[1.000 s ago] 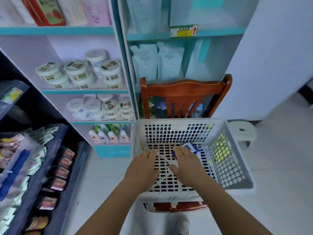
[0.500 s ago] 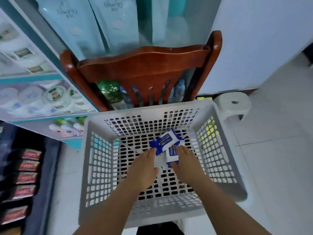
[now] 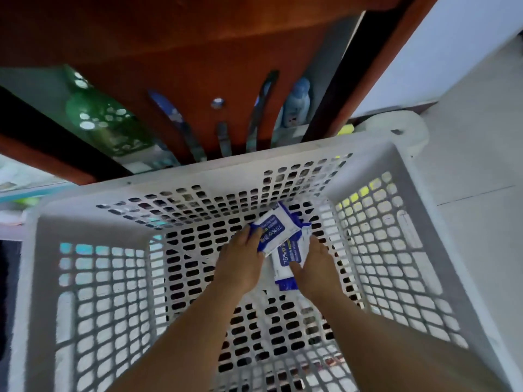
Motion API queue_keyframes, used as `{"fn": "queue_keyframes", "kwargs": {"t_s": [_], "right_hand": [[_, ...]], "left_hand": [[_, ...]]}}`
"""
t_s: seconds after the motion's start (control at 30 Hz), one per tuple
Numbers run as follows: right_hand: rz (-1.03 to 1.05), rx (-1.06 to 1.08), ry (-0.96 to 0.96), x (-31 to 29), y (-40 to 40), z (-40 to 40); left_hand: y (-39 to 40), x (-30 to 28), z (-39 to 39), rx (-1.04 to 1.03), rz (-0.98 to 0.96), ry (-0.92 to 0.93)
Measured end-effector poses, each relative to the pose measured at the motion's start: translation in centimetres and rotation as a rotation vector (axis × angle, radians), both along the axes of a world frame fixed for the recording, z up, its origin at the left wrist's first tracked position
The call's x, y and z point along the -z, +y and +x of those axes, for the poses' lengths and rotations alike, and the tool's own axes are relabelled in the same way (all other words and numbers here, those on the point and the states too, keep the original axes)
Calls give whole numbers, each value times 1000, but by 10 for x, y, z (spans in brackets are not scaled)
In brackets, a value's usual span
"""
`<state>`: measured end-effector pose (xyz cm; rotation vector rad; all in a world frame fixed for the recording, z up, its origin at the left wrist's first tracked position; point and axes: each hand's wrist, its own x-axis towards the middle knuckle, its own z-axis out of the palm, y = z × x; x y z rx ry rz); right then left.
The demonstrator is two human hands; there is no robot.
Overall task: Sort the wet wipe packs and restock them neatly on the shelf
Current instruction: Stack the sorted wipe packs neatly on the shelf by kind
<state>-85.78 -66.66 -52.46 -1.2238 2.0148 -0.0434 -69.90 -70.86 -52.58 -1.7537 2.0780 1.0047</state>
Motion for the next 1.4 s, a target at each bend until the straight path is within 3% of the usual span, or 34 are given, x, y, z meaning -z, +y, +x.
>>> {"fn": "queue_keyframes", "kwargs": {"t_s": [0.27, 0.47, 0.63, 0.87, 1.13, 1.4], "right_hand": [[-37, 237, 11, 27, 0, 14], [-17, 328, -115, 25, -3, 8], [-38, 360, -182, 12, -3, -1], [-102, 303, -371, -49, 3, -6], [-231, 242, -512, -162, 7, 6], [-254, -37, -745, -283, 3, 61]], "left_hand": [[-10, 30, -3, -126, -134, 63], [-9, 30, -14, -210, -29, 20], [-10, 15, -15, -474, 72, 268], [13, -44, 7, -595, 77, 415], [60, -166, 43, -843, -86, 621], [97, -299, 117, -781, -406, 380]]}}
